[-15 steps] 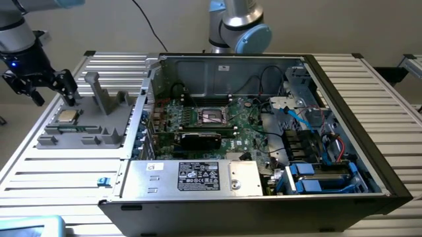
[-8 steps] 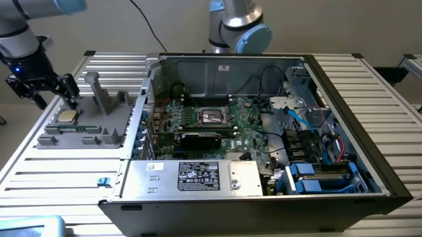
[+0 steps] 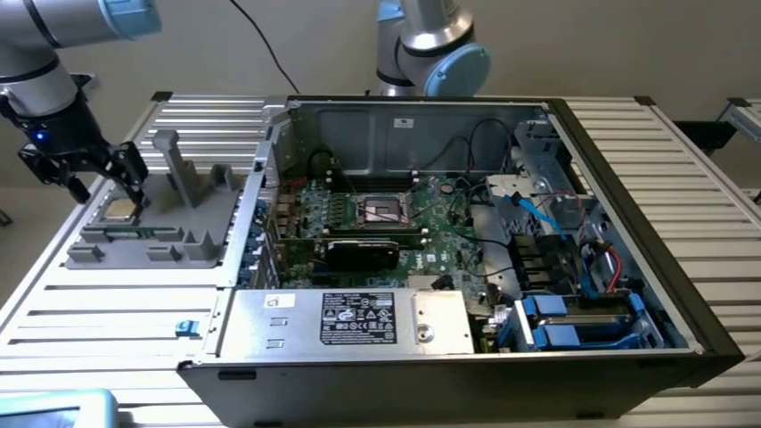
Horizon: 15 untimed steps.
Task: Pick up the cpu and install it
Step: 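Pick up the cpu and move it towards the insertion slot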
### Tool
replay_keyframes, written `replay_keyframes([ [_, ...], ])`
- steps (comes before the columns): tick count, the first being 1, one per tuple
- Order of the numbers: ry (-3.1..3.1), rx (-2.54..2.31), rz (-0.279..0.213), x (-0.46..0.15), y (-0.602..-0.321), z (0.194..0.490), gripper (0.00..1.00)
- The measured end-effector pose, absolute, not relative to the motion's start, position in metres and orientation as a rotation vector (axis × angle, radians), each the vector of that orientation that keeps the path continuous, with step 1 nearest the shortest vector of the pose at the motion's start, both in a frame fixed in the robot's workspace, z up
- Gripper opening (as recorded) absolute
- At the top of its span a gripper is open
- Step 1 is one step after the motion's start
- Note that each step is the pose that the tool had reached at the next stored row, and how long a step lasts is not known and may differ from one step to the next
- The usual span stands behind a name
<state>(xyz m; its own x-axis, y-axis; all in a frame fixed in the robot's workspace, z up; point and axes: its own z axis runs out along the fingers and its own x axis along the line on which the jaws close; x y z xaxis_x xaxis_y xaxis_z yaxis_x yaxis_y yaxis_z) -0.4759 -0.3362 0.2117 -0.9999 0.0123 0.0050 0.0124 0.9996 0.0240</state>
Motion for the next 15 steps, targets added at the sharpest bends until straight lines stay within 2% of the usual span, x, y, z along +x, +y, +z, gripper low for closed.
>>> replay_keyframes([
  [15, -3.138, -0.019, -0.025, -0.478, -0.331, 0.199, 0.85],
])
